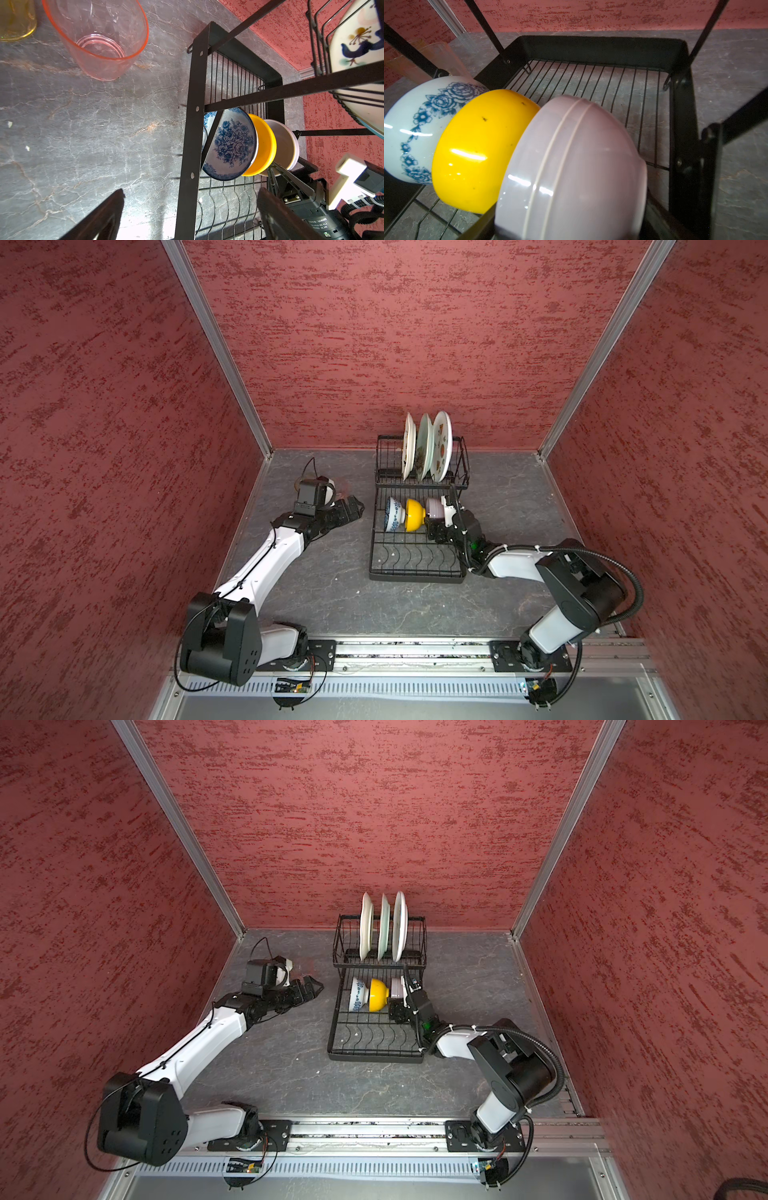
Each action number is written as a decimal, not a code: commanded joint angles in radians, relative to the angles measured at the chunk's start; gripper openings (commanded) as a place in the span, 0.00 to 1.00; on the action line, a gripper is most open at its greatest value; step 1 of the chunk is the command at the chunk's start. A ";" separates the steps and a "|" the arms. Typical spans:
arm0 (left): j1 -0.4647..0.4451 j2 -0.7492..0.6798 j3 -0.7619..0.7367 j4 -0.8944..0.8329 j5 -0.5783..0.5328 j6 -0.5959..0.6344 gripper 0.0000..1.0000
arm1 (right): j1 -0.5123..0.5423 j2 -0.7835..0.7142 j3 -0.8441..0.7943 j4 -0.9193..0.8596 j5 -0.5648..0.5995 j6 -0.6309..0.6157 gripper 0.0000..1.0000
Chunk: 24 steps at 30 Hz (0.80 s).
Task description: Unload the mixed dishes from the dish rack
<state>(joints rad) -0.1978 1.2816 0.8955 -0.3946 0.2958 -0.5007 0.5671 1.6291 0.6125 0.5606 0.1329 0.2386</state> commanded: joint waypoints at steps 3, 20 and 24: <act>-0.007 -0.001 -0.013 0.025 0.017 0.005 1.00 | -0.010 0.026 0.006 -0.033 0.002 -0.035 0.75; -0.006 0.022 -0.017 0.045 0.031 0.004 1.00 | 0.070 0.001 0.004 -0.008 0.236 -0.140 0.65; -0.006 0.020 -0.017 0.046 0.034 0.004 1.00 | 0.092 -0.003 0.004 0.011 0.311 -0.156 0.62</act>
<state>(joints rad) -0.1997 1.3018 0.8841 -0.3798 0.3168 -0.5007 0.6449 1.6291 0.6140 0.5701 0.3317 0.1295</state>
